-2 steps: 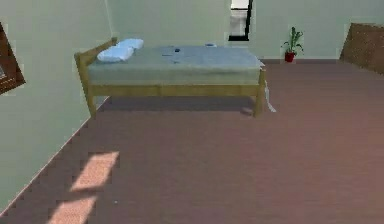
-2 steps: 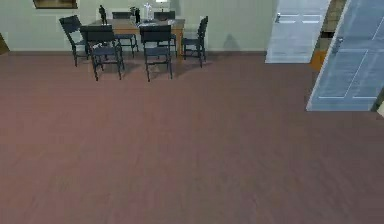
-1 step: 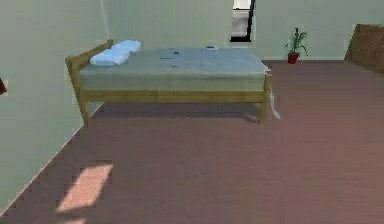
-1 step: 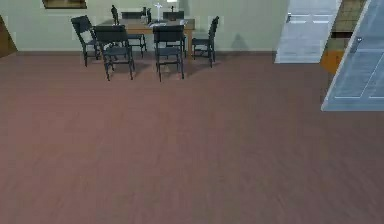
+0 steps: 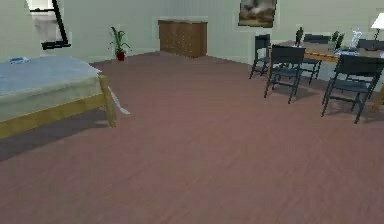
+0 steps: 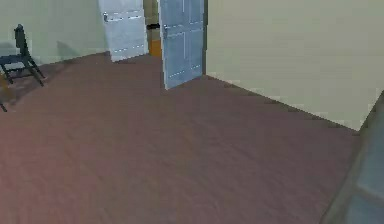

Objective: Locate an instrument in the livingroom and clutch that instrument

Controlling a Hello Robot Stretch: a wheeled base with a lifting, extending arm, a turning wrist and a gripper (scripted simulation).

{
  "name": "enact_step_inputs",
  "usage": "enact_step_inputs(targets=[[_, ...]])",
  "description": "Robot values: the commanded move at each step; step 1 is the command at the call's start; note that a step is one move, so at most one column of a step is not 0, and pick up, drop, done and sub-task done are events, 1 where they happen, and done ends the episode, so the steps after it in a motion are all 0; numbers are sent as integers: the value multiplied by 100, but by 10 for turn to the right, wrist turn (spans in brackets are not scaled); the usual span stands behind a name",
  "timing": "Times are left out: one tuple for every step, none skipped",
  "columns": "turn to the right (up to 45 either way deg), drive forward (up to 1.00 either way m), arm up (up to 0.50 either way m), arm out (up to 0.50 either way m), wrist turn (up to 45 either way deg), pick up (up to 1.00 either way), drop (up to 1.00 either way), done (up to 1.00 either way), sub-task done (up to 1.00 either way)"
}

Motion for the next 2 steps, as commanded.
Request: enact_step_inputs(targets=[[330, 0, 0, 0, 0, 0, 0, 0, 0], [0, 15, 0, 0, 0, 0, 0, 0, 0]])
